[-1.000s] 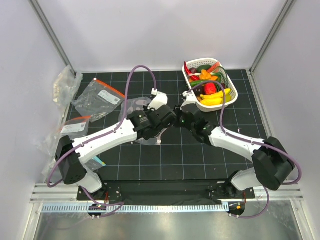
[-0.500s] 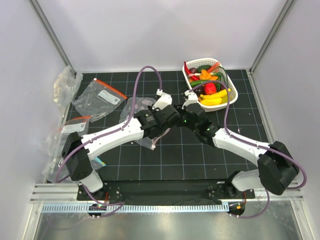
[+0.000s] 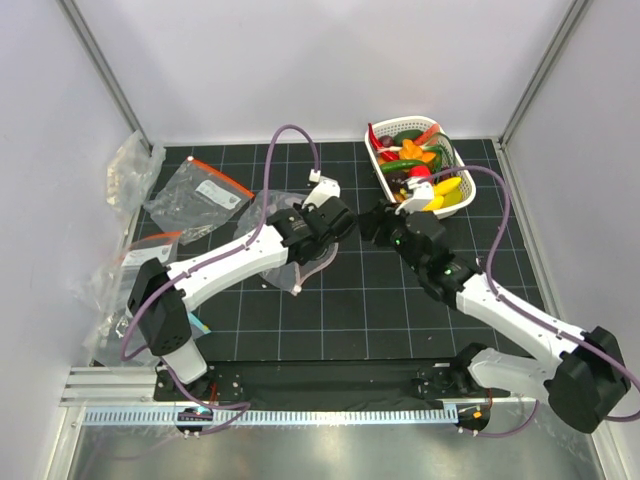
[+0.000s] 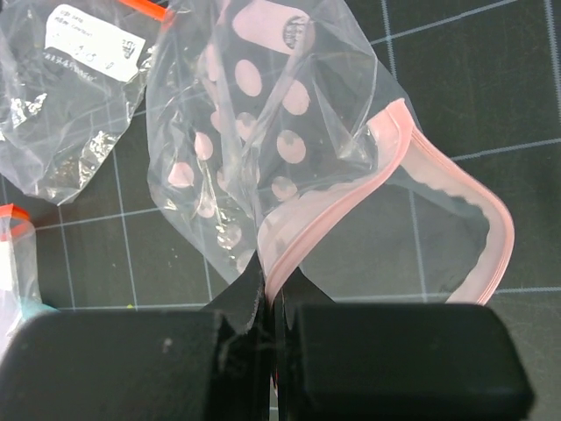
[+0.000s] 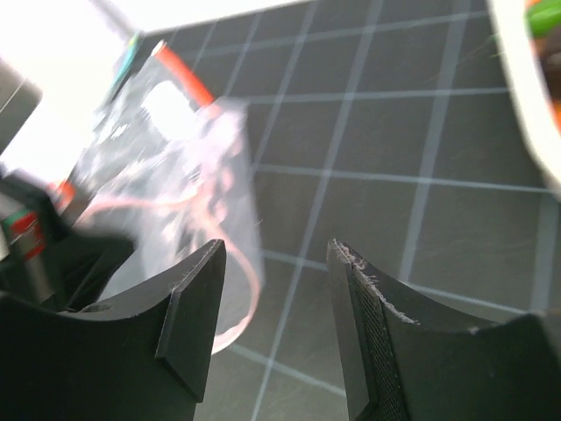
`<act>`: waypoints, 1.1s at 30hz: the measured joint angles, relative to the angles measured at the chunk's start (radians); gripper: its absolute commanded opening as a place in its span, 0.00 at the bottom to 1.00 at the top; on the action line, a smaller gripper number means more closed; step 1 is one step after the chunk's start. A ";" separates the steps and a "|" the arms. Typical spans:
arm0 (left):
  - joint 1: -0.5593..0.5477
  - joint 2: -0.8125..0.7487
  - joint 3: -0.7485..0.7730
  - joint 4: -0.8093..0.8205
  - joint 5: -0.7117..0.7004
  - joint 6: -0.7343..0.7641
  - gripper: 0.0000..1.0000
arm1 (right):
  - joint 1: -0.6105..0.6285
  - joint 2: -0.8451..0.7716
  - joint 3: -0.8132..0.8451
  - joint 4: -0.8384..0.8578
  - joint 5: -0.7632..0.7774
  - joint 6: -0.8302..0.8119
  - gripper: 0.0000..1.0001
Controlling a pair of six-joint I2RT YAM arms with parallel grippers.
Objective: Place the food in the zip-top bag and seal the zipper
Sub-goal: Open the zipper of the food storage bag, then pick up the fake fruit from the bin.
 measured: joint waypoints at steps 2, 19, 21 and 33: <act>0.000 0.000 0.000 0.007 0.009 0.000 0.00 | -0.027 -0.024 -0.005 -0.012 0.036 0.000 0.57; -0.001 -0.045 -0.040 0.053 0.072 0.000 0.00 | -0.412 0.319 0.217 -0.110 0.201 0.098 0.76; -0.003 -0.045 -0.040 0.053 0.080 0.000 0.00 | -0.451 0.372 0.255 -0.114 0.211 0.106 0.80; -0.032 -0.045 -0.040 0.049 0.078 -0.001 0.00 | -0.524 0.672 0.472 -0.131 0.344 0.111 0.82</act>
